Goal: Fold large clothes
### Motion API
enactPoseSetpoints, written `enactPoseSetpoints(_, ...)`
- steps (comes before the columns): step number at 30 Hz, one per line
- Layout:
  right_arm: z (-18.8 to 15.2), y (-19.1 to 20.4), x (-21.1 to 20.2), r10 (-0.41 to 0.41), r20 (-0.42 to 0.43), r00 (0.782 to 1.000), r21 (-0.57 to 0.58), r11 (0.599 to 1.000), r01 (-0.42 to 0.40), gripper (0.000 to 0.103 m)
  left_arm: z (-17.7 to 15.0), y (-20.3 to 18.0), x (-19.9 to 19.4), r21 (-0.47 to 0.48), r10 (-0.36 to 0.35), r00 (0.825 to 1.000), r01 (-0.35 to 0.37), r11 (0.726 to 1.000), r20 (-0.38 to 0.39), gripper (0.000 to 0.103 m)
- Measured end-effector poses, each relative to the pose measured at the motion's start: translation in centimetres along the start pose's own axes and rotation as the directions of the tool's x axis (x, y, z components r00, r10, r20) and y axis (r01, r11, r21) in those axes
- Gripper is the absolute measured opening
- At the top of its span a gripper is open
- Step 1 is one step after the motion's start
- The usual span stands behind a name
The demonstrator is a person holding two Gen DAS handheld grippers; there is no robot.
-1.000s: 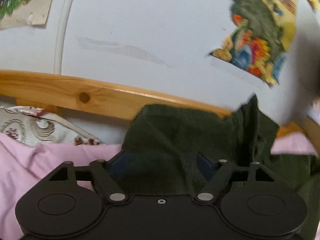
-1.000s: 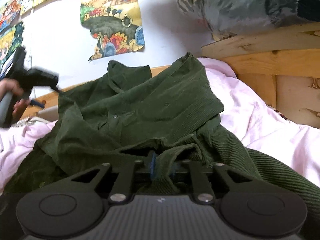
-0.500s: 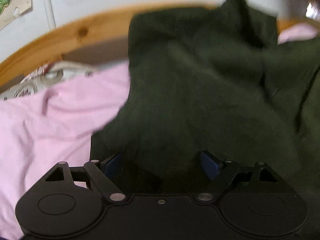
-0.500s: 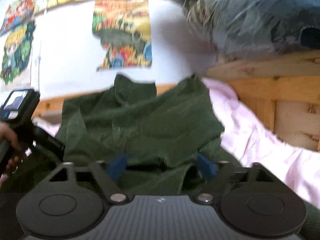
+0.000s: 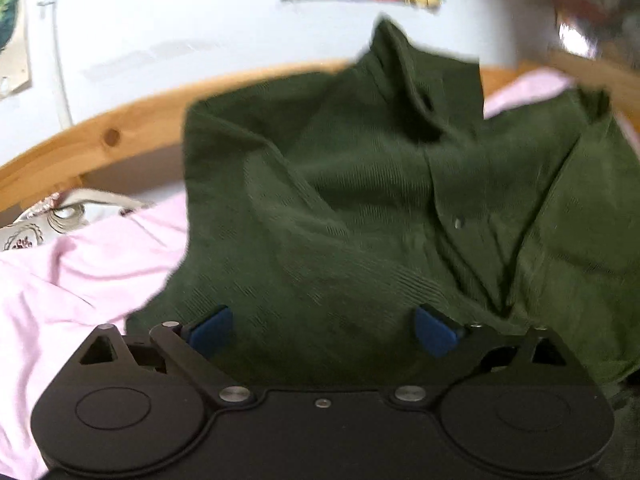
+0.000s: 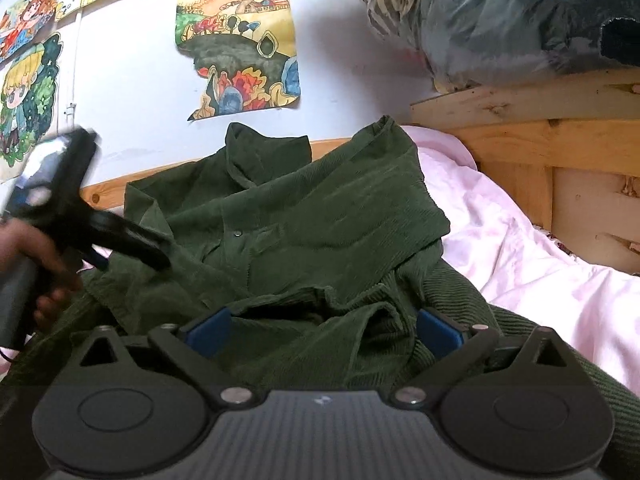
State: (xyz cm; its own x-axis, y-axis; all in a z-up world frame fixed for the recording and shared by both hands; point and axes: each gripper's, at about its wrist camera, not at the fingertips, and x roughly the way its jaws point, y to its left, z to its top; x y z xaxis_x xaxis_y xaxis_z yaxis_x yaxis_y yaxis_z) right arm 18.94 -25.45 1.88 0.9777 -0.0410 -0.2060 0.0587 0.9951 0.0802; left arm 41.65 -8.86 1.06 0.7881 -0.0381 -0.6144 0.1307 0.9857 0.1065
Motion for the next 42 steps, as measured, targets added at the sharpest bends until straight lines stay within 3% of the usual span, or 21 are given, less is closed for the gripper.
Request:
enactPoseSetpoints(4,0.1,-0.2,-0.1,0.013,-0.007,1.000,-0.006,1.000,-0.013,0.102,-0.7,-1.0,3.3,-0.003,0.047,0.994,-0.047,0.999,-0.100,0.099)
enactPoseSetpoints(7,0.2,-0.2,-0.2,0.009,-0.001,1.000,-0.005,1.000,-0.009,0.102,-1.1,-0.5,3.2,-0.069,0.044,0.994,-0.052,0.996,-0.101,0.099)
enactPoseSetpoints(15,0.6,0.3,-0.8,-0.030,0.037,0.999,-0.055,0.998,0.032,0.103,-3.3,1.6,-3.9,-0.104,-0.092,0.994,0.086,0.991,-0.052,0.101)
enactPoseSetpoints(19,0.5,0.4,-0.8,-0.048,0.017,0.999,-0.070,0.996,0.049,0.103,-6.8,2.4,-7.1,-0.060,-0.100,0.992,0.095,0.994,-0.082,0.102)
enactPoseSetpoints(23,0.8,0.5,-1.5,-0.045,0.042,0.998,-0.100,0.994,0.049,0.103,-10.1,4.0,-9.8,-0.074,-0.129,0.983,0.120,0.990,-0.132,0.102)
enactPoseSetpoints(27,1.5,0.9,-2.3,0.001,0.055,0.998,-0.139,0.990,0.006,0.103,-12.5,5.8,-10.7,-0.124,-0.203,0.960,0.181,0.976,-0.192,0.102)
enactPoseSetpoints(32,5.2,1.2,-2.3,0.128,0.068,0.989,-0.177,0.977,-0.115,0.103,-14.0,7.0,-11.7,-0.072,-0.275,0.943,0.266,0.961,-0.190,0.102)
enactPoseSetpoints(36,11.0,3.7,3.0,0.247,0.033,0.968,-0.226,0.946,-0.234,0.103,-13.6,8.5,-11.4,-0.056,-0.303,0.935,0.298,0.953,-0.187,0.102)
enactPoseSetpoints(39,15.0,5.9,8.8,0.327,-0.010,0.945,-0.176,0.930,-0.324,0.102,-12.7,10.2,-10.8,-0.104,-0.329,0.928,0.315,0.943,-0.172,0.102)
enactPoseSetpoints(42,18.0,7.5,15.9,0.290,-0.055,0.955,-0.165,0.941,-0.296,0.100,-12.4,11.9,-9.7,-0.204,-0.340,0.930,0.309,0.929,-0.137,0.102)
